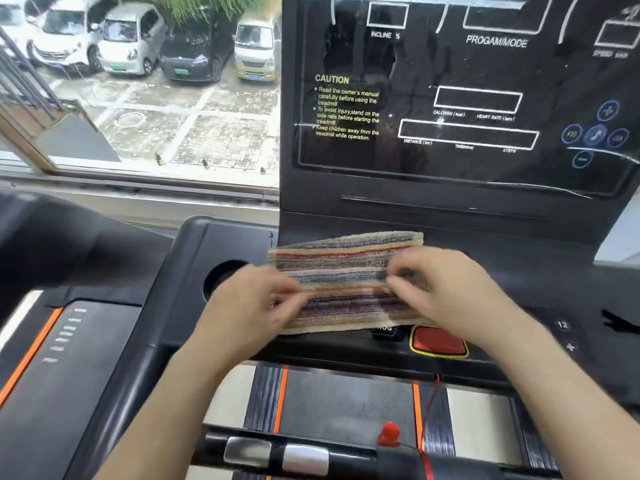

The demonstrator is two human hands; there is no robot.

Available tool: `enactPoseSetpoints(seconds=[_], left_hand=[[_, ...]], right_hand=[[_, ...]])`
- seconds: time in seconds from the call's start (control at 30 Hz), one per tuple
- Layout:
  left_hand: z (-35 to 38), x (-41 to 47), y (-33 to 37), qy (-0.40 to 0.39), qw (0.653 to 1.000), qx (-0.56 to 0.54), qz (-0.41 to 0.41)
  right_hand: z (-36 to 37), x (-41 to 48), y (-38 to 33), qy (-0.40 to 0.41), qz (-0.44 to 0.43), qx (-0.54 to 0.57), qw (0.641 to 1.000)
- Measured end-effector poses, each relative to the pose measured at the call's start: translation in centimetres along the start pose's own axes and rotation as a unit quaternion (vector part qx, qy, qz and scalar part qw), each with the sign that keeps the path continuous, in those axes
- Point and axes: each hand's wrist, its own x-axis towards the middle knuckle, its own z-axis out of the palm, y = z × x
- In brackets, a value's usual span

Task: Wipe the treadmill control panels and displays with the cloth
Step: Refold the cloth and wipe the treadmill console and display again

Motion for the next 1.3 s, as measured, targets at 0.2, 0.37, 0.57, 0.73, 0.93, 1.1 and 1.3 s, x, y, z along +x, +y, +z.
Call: enactPoseSetpoints(seconds=[0.2, 0.37, 0.57, 0.73, 0.93, 1.1, 1.3], left_hand=[[4.7, -0.1, -1.2, 0.112, 0.993, -0.04, -0.011], [4.5, -2.6, -3.0, 0.206, 0.957, -0.079, -0.186], [6.1, -2.1, -1.5, 0.212, 0.973, 0.001, -0.095], [5.9, -0.5, -1.9, 0.224, 0.966, -0.047, -0.118], [4.6, 0.9, -2.6, 0.252, 0.943, -0.142, -0.167], [5.8, 0.4, -3.4, 0.218, 0.964, -0.095, -0.122], [5.3, -0.4, -3.2, 0.263, 0.943, -0.191, -0.075]], right_hand=[[10.3, 4.2, -5.0, -0.023, 0.034, -0.11, 0.993], [12.4, 4.0, -8.6, -0.094, -0.1, -0.091, 0.986], [9.4, -0.6, -4.5, -0.104, -0.089, -0.039, 0.99], [11.1, 0.1, -4.3, -0.078, -0.217, -0.07, 0.97], [10.3, 6.9, -3.0, -0.067, -0.206, -0.135, 0.967], [10.4, 8.3, -3.6, -0.015, -0.138, -0.155, 0.978], [12.9, -0.2, -5.9, -0.051, -0.175, -0.11, 0.977]])
